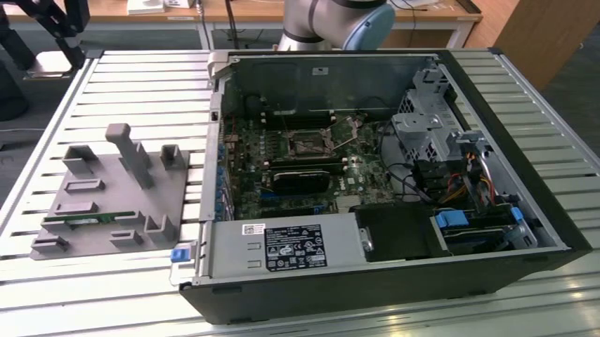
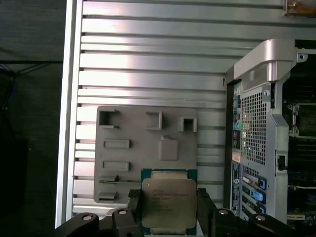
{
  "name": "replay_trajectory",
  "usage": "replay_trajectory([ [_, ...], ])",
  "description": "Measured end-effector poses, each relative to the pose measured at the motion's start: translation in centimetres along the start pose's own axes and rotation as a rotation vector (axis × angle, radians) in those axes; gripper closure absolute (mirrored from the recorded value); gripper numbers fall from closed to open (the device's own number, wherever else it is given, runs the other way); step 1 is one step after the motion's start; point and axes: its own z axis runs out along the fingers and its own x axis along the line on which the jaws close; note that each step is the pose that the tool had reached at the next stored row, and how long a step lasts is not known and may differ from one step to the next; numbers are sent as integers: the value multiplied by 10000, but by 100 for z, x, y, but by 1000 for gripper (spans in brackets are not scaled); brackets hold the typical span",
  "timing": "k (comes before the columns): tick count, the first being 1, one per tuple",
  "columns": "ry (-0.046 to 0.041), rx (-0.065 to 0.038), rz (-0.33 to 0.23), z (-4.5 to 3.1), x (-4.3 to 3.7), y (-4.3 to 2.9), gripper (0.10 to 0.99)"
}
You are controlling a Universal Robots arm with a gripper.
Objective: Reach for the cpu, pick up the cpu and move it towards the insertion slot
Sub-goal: 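Pick up the cpu and move it towards the insertion slot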
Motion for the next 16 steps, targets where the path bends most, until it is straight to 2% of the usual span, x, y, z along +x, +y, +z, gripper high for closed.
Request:
replay_trajectory([
  [3, 0, -1, -1, 3, -107, -1, 549],
  [10, 0, 0, -1, 11, -412, 0, 549],
  [16, 0, 0, -1, 23, -632, 69, 549],
])
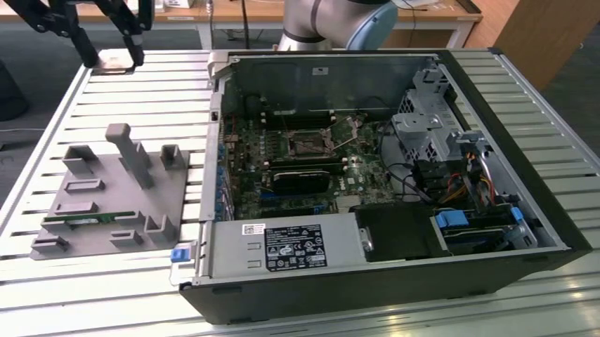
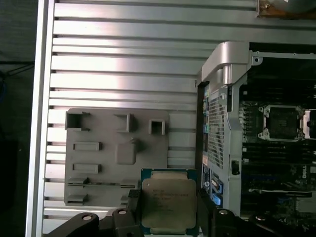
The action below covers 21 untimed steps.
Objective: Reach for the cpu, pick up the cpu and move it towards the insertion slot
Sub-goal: 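Pick up the cpu and move it towards the insertion slot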
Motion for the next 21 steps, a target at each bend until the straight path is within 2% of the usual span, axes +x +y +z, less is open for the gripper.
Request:
replay_trajectory([
  [6, 0, 1, 1, 17, -134, 149, 549],
  [12, 0, 0, 1, 41, -295, 254, 549],
  [21, -21, 1, -1, 77, -555, 340, 549],
])
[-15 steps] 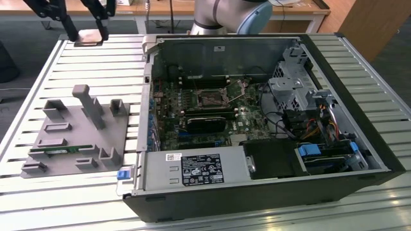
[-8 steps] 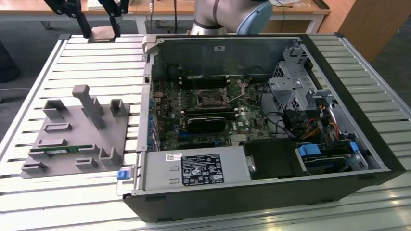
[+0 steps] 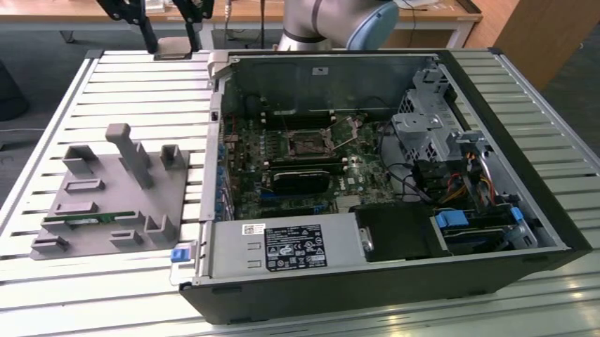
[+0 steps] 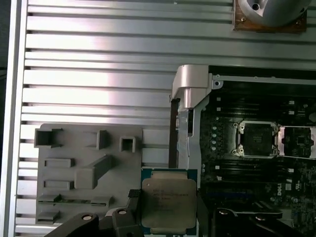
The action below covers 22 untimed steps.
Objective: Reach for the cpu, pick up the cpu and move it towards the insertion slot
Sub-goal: 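Pick up the cpu and move it towards the insertion slot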
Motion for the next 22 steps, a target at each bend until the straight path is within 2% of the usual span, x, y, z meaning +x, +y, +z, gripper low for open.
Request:
replay_trajectory([
  [7, -46, 0, -2, 22, -236, 21, 549],
  [15, -182, 3, -7, 43, -499, 39, 549],
  [22, -254, 5, 2, 59, -672, 52, 549],
])
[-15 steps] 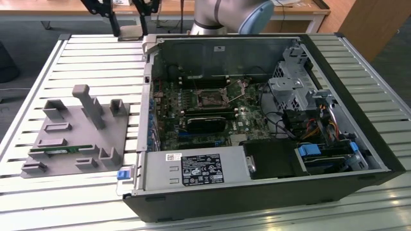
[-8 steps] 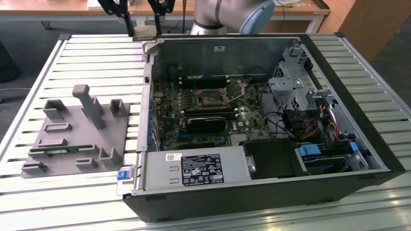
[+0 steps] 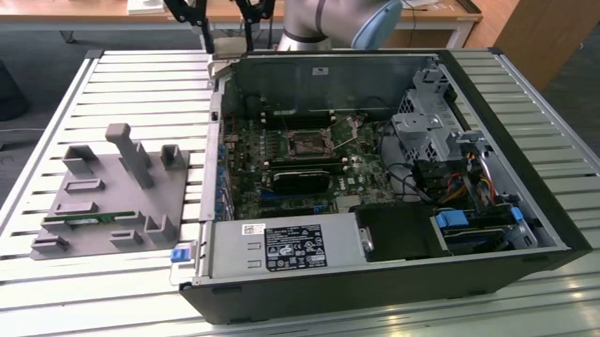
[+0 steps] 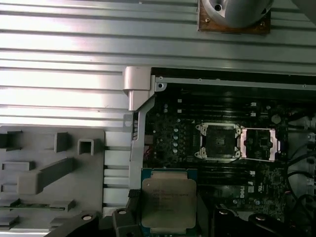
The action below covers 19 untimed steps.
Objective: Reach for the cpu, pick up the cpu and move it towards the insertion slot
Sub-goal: 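Pick up the cpu and move it towards the insertion slot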
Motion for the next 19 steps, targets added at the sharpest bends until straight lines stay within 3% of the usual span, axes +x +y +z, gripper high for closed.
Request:
replay_trajectory([
  [14, -44, 0, 5, 68, -400, 50, 549],
  [19, -45, -72, 9, 122, -548, 77, 549],
])
